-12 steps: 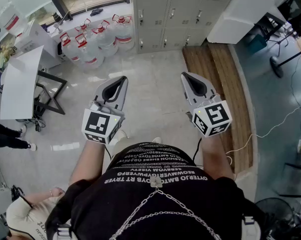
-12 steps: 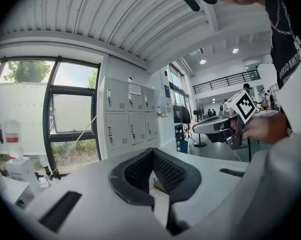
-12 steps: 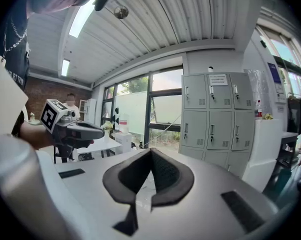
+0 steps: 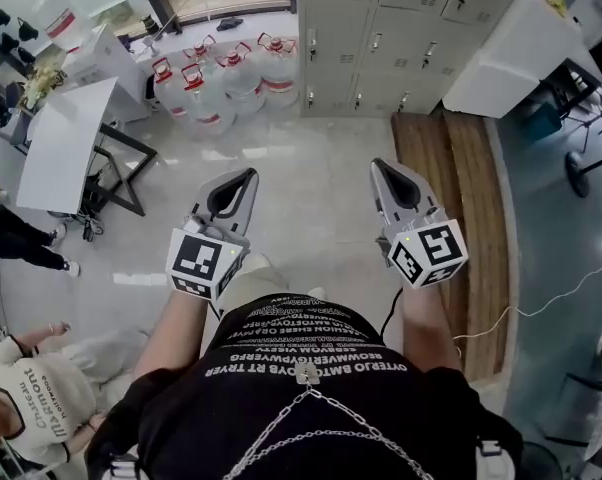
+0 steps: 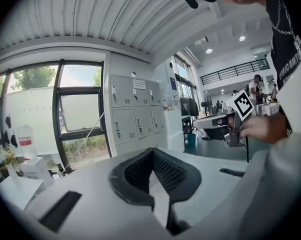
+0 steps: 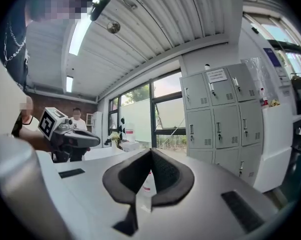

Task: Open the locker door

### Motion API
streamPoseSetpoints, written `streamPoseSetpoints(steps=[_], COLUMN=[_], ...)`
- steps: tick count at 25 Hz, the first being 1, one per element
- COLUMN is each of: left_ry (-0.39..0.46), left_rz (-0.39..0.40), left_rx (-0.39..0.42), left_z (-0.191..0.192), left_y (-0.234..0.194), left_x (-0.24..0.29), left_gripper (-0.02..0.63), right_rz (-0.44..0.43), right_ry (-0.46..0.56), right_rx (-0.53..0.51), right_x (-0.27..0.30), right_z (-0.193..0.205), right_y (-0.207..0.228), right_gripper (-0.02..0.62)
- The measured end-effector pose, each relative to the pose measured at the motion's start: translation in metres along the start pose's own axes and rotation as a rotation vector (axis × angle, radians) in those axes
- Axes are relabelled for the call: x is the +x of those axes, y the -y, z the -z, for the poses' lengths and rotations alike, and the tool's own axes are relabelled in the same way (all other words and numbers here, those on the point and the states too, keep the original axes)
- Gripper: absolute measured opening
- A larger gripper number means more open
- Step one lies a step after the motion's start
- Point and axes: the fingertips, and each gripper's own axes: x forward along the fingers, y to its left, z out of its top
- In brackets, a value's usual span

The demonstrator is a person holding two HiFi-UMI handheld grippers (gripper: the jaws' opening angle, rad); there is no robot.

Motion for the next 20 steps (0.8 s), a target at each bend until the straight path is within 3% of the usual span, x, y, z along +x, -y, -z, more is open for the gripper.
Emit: streamPoseSetpoints(steps=[3,5,11,20], left_ry=[-0.042,-0.052,0.008,0.051], left_rz=[-0.006,-0.006,0.043,0.107], left_rx=[-0.013,-0.025,-0.018,-0.022], left_z=[0.011,0.017,0.007,-0.004], left_y=[-0.005,-0.012,-0.028,-0.082], left_x=[-0.001,0.003,0.036,0.084], left_gripper=[-0.002,-0.002,-0.002,-0.002], right_rz=[0.002,0.000,0.017,0.063], right_ry=[-0.010,-0.027,-0.035,-0.032], right_rx=[0.040,0.058,0.035,0.022], right_x=[0.009,0.018,0.047,0.103], right_z=[0.011,0.018,0.012,-0.011], right_y=[0.004,0.004,0.012,0.031], right_gripper=[-0.003,0.031,0.084,0.091])
